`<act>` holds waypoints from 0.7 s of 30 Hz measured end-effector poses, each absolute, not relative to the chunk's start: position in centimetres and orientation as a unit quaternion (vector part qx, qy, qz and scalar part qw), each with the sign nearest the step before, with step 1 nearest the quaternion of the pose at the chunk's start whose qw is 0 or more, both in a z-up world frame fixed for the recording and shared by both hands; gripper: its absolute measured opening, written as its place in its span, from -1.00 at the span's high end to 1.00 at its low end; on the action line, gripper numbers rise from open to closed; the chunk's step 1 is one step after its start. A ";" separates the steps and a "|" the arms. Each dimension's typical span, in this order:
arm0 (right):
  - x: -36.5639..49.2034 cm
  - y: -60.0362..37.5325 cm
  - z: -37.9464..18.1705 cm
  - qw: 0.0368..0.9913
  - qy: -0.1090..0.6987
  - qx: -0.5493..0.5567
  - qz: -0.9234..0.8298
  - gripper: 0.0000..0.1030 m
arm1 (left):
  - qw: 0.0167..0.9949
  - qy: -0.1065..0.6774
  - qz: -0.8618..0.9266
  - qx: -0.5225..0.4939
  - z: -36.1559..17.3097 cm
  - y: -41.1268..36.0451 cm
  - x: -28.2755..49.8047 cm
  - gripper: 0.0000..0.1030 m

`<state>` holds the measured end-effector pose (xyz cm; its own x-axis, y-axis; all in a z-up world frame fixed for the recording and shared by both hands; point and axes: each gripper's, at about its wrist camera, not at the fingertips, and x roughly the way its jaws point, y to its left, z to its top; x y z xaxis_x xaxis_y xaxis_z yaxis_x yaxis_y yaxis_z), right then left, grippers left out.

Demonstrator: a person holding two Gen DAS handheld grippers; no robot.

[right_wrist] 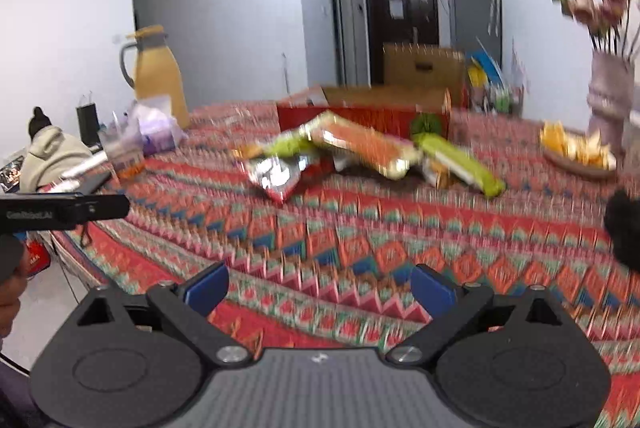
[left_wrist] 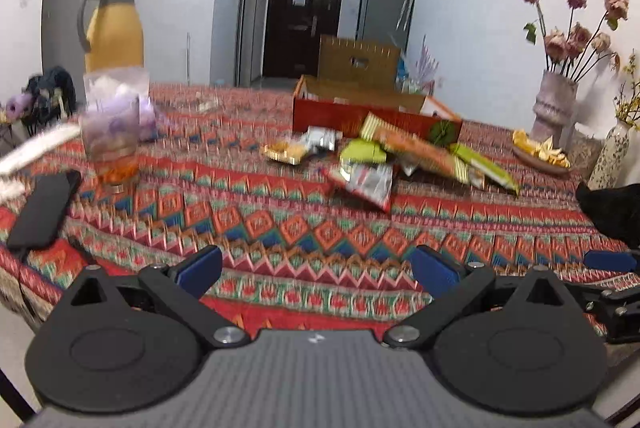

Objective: Organize snacks
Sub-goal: 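Move both open tools back toward the snack pile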

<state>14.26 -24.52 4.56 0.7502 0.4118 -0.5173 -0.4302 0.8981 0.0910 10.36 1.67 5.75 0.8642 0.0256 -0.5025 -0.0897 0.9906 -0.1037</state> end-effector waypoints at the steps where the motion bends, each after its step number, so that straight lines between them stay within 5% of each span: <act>1: 14.2 -24.3 4.1 0.935 0.276 -0.019 0.222 -0.90 | 0.961 0.267 0.029 -0.065 5.4 1.8 10.5 -1.00; 21: 18.8 -21.9 3.5 0.933 0.297 -0.021 0.205 -0.88 | 0.950 0.302 0.023 -0.071 4.1 4.0 14.4 -1.00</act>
<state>18.76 -21.87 3.51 0.7401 0.3700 -0.5615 -0.3945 0.9151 0.0830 14.43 4.04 4.09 0.8160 0.0006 -0.5780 -0.0869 0.9888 -0.1216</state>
